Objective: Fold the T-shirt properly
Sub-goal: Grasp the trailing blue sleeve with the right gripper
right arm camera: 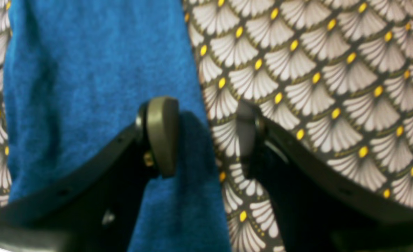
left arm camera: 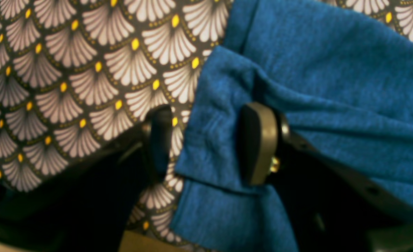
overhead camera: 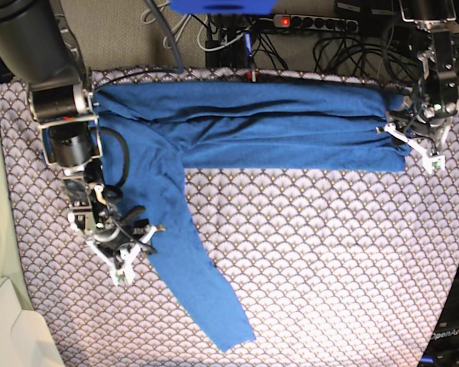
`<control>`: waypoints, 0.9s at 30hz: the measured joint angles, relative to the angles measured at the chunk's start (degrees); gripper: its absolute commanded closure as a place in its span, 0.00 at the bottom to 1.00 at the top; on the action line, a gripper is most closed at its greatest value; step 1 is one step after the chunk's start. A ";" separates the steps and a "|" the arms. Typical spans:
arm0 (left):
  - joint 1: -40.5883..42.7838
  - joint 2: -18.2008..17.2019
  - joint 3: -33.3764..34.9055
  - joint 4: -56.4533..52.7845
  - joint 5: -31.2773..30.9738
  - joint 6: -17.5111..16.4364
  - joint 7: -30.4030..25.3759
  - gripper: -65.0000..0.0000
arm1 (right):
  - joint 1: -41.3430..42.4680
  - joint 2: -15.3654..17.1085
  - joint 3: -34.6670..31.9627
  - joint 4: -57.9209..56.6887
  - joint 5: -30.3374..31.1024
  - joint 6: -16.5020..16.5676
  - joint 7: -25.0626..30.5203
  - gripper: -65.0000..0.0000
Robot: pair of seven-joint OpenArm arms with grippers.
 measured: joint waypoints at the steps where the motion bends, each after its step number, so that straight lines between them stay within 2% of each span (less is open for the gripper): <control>1: -0.02 0.00 0.00 -0.02 0.00 0.00 0.00 0.50 | 0.00 0.00 0.00 -0.13 -0.02 -0.02 -0.02 0.57; 7: -0.96 0.02 0.00 -0.22 0.17 0.00 1.05 0.50 | -1.25 0.00 -0.02 -0.15 0.02 -0.02 1.68 0.57; 9: -0.96 0.04 0.00 -0.22 0.17 0.00 0.85 0.50 | -1.22 -0.02 -0.02 -0.09 0.00 -0.02 1.29 0.60; 11: -0.98 0.02 0.00 -0.22 0.17 0.00 0.96 0.50 | -1.53 -0.02 -0.02 0.07 0.02 -0.02 1.73 0.69; 15: -0.96 0.02 0.00 -0.22 0.17 0.00 0.87 0.50 | -1.86 0.00 -0.02 0.11 0.26 -0.02 2.23 0.98; 16: -0.96 0.04 0.00 -0.22 0.17 0.00 0.87 0.51 | -1.88 -0.02 -0.13 0.26 0.33 -0.02 2.05 1.00; 21: -0.96 0.04 0.00 -0.22 0.17 0.00 0.94 0.51 | -2.05 -0.02 -0.13 1.29 0.39 0.07 0.72 1.00; 24: -0.96 0.02 0.00 -0.22 0.20 0.00 1.09 0.51 | -4.96 0.17 -0.13 7.61 0.13 2.29 -3.17 1.00; 27: -1.01 0.15 0.00 -0.22 0.22 0.11 1.07 0.50 | -9.57 0.07 -0.13 18.93 -0.33 2.91 -10.27 1.00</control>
